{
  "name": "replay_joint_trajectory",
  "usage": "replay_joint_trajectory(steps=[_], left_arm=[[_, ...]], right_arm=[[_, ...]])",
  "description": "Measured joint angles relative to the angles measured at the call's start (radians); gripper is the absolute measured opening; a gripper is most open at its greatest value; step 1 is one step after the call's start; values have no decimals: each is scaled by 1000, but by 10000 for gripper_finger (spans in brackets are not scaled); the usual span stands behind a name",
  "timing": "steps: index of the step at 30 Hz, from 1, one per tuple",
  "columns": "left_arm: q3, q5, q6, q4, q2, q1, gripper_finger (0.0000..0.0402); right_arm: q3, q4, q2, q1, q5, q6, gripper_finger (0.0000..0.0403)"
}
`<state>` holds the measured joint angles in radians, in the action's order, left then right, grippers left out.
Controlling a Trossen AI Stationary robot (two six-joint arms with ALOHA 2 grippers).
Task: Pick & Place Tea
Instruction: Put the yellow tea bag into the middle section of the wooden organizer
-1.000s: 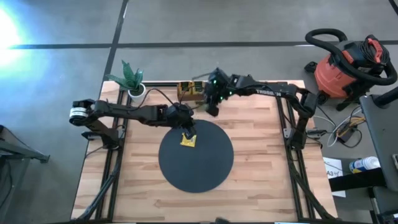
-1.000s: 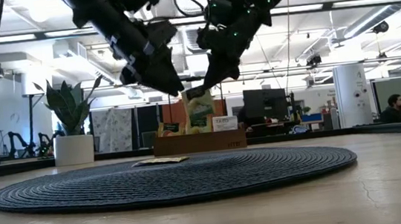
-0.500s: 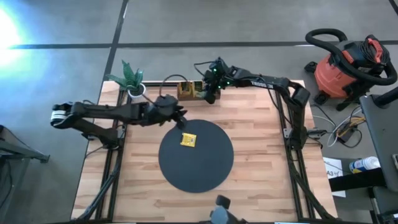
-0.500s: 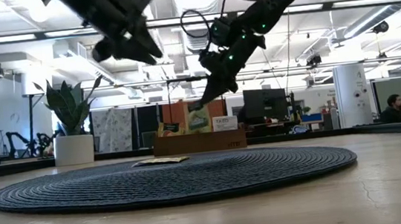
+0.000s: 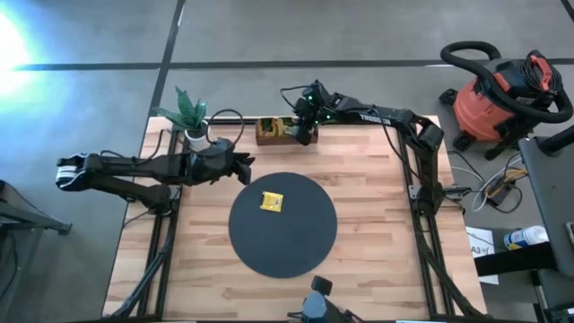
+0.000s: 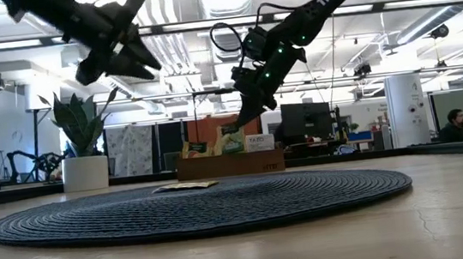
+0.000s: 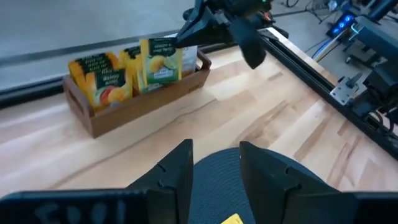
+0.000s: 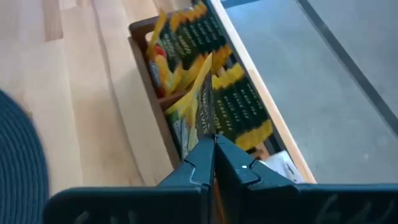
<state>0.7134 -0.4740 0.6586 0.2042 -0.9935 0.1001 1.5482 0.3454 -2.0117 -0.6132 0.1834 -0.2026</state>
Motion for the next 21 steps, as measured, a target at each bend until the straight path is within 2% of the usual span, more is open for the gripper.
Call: replay_joint_trajectory(steps=[11, 21], left_arm=[[-115, 12, 102, -66, 15, 0, 124], [-148, 47, 175, -82, 14, 0, 124]], right_arm=[[-17, -10, -2, 3, 7, -41, 9], [-25, -63, -2, 8, 8, -81, 9]])
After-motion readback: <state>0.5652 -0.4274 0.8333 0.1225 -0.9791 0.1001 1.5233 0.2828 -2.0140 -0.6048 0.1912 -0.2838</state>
